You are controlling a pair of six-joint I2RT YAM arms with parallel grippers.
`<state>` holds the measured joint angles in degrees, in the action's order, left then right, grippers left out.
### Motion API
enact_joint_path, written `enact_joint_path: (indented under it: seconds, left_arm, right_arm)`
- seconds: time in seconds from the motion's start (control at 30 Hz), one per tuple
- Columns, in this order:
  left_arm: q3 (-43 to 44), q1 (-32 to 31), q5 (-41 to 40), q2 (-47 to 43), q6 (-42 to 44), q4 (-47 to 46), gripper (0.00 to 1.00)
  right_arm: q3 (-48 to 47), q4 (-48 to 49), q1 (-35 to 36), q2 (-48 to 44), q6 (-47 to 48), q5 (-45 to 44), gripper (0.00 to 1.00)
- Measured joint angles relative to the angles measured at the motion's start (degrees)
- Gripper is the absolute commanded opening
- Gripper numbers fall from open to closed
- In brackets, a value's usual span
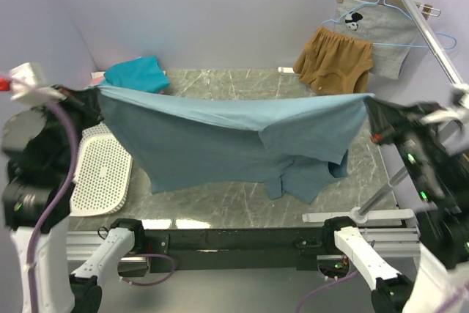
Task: Fold and stack the t-shirts
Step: Flatten out the tshirt
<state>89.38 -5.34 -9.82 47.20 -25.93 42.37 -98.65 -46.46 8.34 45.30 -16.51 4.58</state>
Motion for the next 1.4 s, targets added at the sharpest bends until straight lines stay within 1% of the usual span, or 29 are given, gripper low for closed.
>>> enact_joint_path:
  seconds: [0.17,0.3,0.4,0.53,0.63,0.7,0.77,0.93,1.0,1.07,1.17,1.27,1.4]
  left_arm:
    - [9.66,0.02,1.62,-2.84,0.33,4.87,0.01]
    - [17.55,0.02,3.48,-3.39,0.39,7.37,0.01]
    - [21.00,0.02,4.92,-3.98,0.39,7.87,0.01]
    - [20.85,0.02,5.53,-5.27,0.26,7.91,0.01]
    - [16.72,0.02,5.49,-5.55,0.26,5.99,0.01]
    - [10.99,0.02,5.49,-5.51,0.13,3.39,0.01]
    - [3.17,0.02,5.35,-5.05,-0.39,0.87,0.01]
    - [-14.25,0.00,4.50,0.20,-2.38,-5.35,0.01]
    - [-19.54,0.00,3.63,3.96,-3.30,-7.87,0.01]
    - [-23.06,0.00,2.67,6.91,-3.82,-9.81,0.01]
    - [-26.51,0.00,1.77,11.85,-4.92,-14.19,0.01]
    - [-26.93,0.02,1.86,18.34,-5.57,-19.50,0.01]
    - [-24.35,0.02,1.99,31.82,-6.93,-25.38,0.01]
  right_arm:
    - [-6.71,-3.06,-0.02,-4.39,0.39,1.27,0.00]
    - [-11.56,-3.67,-0.13,-5.38,1.46,2.82,0.00]
    - [-10.60,-2.67,-0.13,-5.57,2.03,3.76,0.02]
    - [-7.21,-1.66,-0.13,-6.19,2.32,3.85,0.02]
    - [-3.65,1.14,-0.13,-6.14,2.69,3.52,0.01]
    - [0.20,3.61,-0.11,-5.20,2.69,2.93,0.01]
    - [4.31,6.08,-0.13,-2.86,2.47,2.12,0.01]
    - [17.84,14.40,-0.13,8.44,0.87,0.42,0.00]
    - [22.23,16.48,-0.13,14.08,0.17,-0.31,0.00]
    - [26.08,18.08,-0.24,20.24,-0.66,-1.07,0.00]
    - [28.89,19.65,-0.55,27.12,-1.88,-1.57,0.00]
    - [28.92,23.58,-1.46,33.75,-3.10,-1.60,0.00]
    - [25.46,26.99,-3.72,43.93,-4.09,-1.49,0.00]
